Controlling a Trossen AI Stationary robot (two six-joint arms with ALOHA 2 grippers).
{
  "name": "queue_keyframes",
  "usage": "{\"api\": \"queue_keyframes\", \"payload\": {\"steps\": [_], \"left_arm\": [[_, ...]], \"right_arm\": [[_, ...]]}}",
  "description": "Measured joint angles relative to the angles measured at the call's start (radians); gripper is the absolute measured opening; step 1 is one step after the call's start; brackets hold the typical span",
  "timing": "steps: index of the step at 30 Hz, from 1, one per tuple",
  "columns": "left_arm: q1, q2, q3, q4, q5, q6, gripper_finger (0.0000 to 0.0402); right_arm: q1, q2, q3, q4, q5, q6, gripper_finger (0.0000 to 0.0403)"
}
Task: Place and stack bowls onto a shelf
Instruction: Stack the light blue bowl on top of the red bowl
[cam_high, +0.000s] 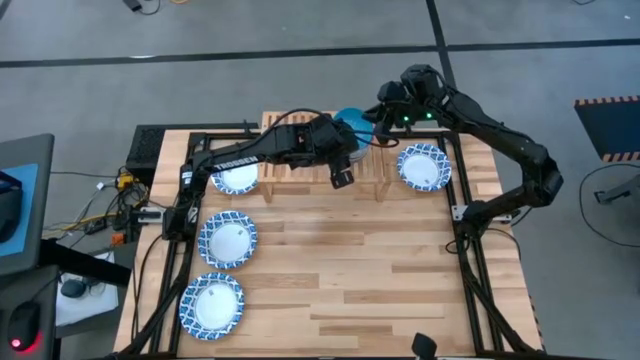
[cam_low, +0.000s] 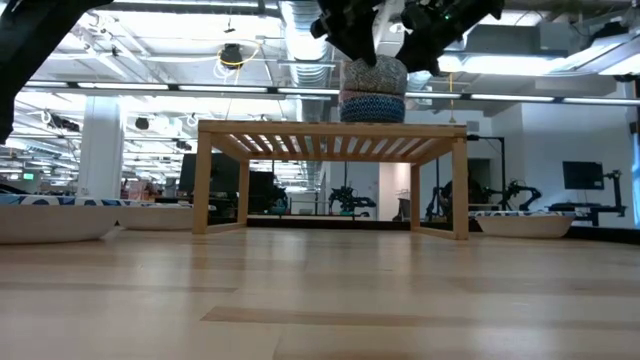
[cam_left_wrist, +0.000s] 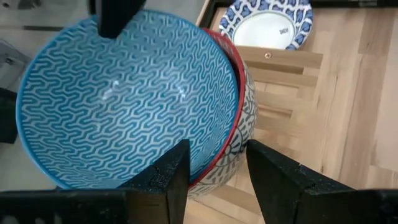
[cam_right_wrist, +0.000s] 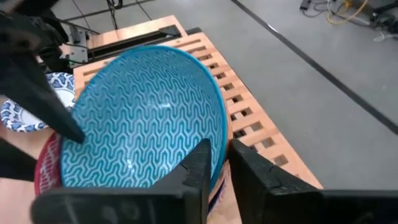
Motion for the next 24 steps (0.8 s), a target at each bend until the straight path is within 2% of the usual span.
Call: {"api": "queue_keyframes", "payload": {"steps": [6, 13, 24], "left_arm": [[-0.002, 0.000, 0.000, 0.004, -0.001, 0.000, 0.0138], [-0.003, 0.000, 0.000, -0.002, -0.004, 0.000, 0.0113], [-0.014, -0.001, 0.000, -0.004, -0.031, 0.008, 0.0089]], "right_arm": [[0.006, 0.000, 0.000, -0.004, 0.003, 0.062, 0.0059], [0.006, 0.000, 0.011, -0.019, 0.003, 0.147, 0.0051], [0.002, 0.002, 0.115, -0.050, -0.005, 0.145, 0.0051]]}}
